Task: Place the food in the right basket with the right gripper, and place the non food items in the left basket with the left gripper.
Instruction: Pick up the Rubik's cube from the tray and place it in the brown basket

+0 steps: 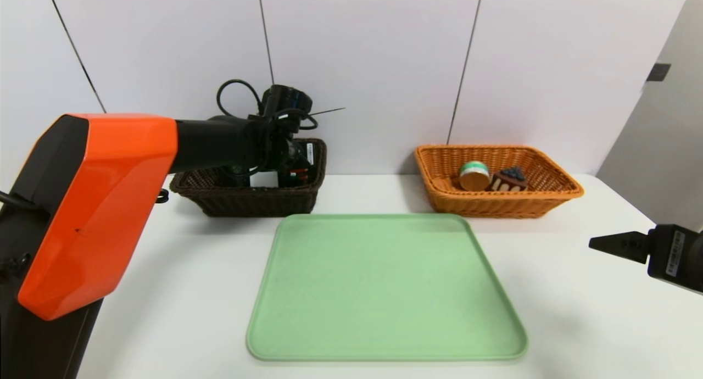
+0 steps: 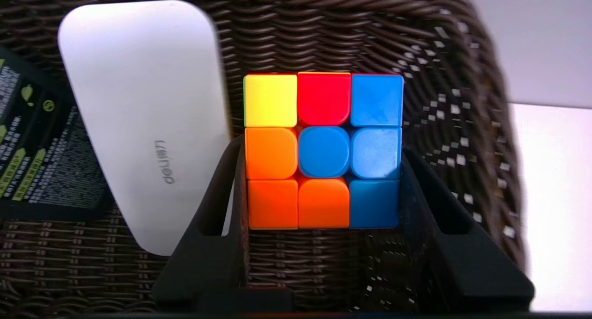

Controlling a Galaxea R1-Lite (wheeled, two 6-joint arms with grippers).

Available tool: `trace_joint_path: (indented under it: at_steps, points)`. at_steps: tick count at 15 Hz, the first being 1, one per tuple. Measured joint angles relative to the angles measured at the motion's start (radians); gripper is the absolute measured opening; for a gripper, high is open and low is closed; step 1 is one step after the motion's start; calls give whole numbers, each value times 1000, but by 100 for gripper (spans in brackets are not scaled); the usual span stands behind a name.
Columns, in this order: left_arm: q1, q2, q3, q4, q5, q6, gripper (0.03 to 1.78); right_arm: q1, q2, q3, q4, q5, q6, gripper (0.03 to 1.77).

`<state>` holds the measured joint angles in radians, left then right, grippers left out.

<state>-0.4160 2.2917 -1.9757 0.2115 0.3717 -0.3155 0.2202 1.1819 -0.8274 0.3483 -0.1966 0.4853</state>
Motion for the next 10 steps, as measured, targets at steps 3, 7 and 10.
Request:
trace_joint_path:
  at_steps: [3,7,10]
  points:
    - [3,11,0,-10,0,0,91,0,7,-1,0,1,0,170]
    - [6,16,0,-14,1,0,115,0,12,0,0,1,0,170]
    - [5,14,0,-14,1,0,133,0,11,4,1,0,1,170]
